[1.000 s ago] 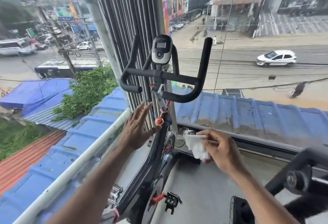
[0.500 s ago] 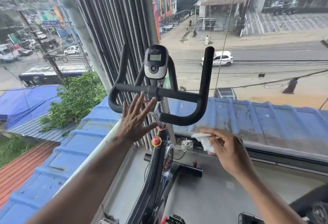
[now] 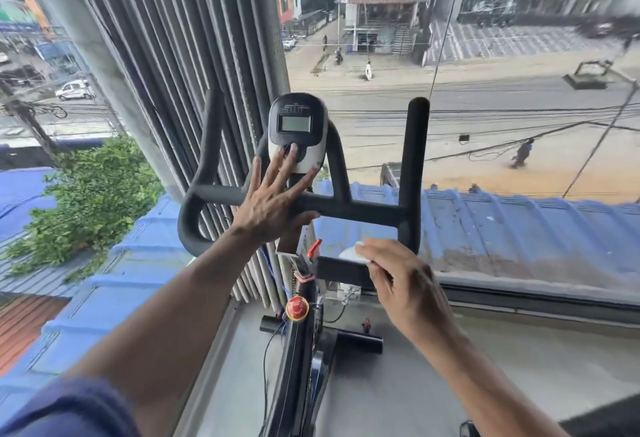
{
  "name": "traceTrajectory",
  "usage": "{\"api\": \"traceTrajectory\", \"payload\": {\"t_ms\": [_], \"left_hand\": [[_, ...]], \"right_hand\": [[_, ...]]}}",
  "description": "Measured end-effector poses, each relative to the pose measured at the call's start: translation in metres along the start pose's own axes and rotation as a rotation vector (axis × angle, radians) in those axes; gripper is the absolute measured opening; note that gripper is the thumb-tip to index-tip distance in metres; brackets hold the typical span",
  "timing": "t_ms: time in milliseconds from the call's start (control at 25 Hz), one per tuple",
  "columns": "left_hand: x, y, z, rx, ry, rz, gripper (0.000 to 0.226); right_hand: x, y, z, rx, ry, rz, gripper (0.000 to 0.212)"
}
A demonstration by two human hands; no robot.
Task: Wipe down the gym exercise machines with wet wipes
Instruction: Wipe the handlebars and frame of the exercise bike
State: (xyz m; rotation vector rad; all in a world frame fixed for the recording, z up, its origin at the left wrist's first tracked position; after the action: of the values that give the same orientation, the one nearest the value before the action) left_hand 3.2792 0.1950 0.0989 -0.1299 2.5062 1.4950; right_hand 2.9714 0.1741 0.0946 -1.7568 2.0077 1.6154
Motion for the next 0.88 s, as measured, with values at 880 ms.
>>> {"api": "traceTrajectory", "payload": {"t_ms": [880], "left_hand": [[0.000, 0.008, -0.011, 0.108, 0.042, 0.017, 0.087]], "right_hand": [[-0.004, -0.056, 0.003, -0.134, 0.041, 0.101, 0.028]]}}
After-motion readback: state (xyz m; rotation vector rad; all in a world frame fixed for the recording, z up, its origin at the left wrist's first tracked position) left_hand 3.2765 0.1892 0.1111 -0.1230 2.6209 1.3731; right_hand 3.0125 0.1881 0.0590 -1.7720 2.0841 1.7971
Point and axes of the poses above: each hand's wrist, its own z-axis away from the middle knuckle, its own y-axis out of the back of the hand, x = y × z, the point moved 1 cm from there along -z, towards the middle knuckle, and after that the axes turned 10 degrees about -y, right-handed, at the moved point
